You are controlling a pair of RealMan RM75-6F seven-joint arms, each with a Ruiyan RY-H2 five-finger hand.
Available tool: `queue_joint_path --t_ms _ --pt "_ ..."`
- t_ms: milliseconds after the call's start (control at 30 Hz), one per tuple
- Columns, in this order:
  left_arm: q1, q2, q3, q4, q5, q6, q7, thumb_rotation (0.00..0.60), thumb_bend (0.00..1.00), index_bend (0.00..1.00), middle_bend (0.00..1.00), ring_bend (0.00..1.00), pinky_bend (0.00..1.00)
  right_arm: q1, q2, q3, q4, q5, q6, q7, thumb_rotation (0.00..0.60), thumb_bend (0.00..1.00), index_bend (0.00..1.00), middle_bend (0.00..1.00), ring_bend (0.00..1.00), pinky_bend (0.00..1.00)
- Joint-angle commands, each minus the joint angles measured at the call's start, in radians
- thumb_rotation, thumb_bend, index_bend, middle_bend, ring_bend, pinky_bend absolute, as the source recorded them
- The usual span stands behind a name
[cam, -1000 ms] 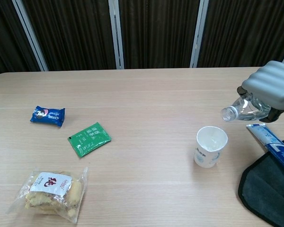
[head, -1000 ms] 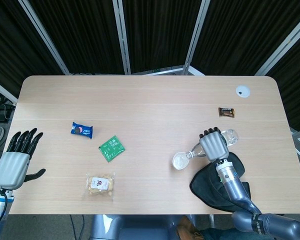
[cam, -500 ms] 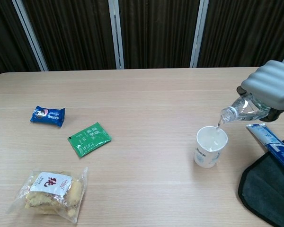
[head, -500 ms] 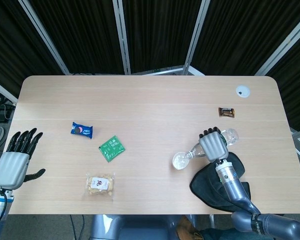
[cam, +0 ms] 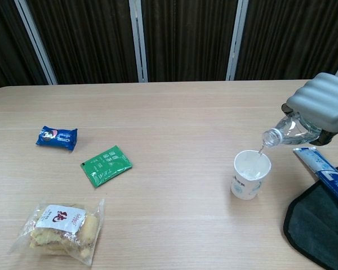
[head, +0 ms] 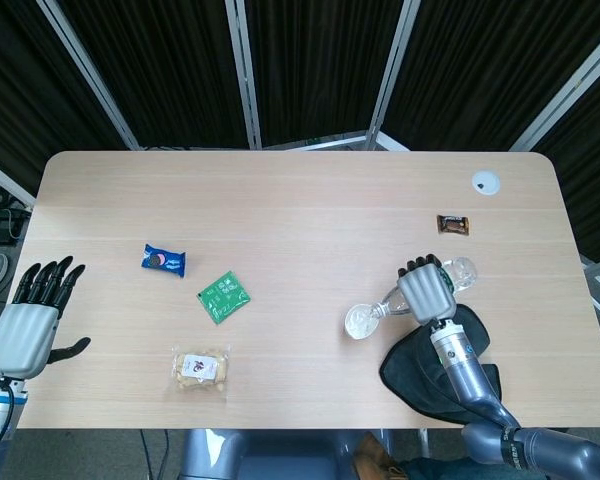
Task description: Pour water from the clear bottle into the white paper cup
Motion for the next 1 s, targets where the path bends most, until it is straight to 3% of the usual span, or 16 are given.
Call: queue_joint_path --t_ms 33,1000 --pt "0.0 0.0 0.0 -0.001 -0.001 0.0 0.001 0.6 0.0 0.0 0.0 0.0 0.0 0.0 -0.001 0.0 0.0 0.0 0.0 -0.001 0.6 0.43 0.56 0.68 0.6 0.46" --pt "-0.002 -0.005 -0.002 0.001 -0.014 -0.006 0.017 0.6 0.0 0.0 0.0 0.0 0.0 -0.004 -0.02 0.0 0.018 0.004 -0.003 0.008 0.6 0.43 0.56 0.68 0.6 0.46"
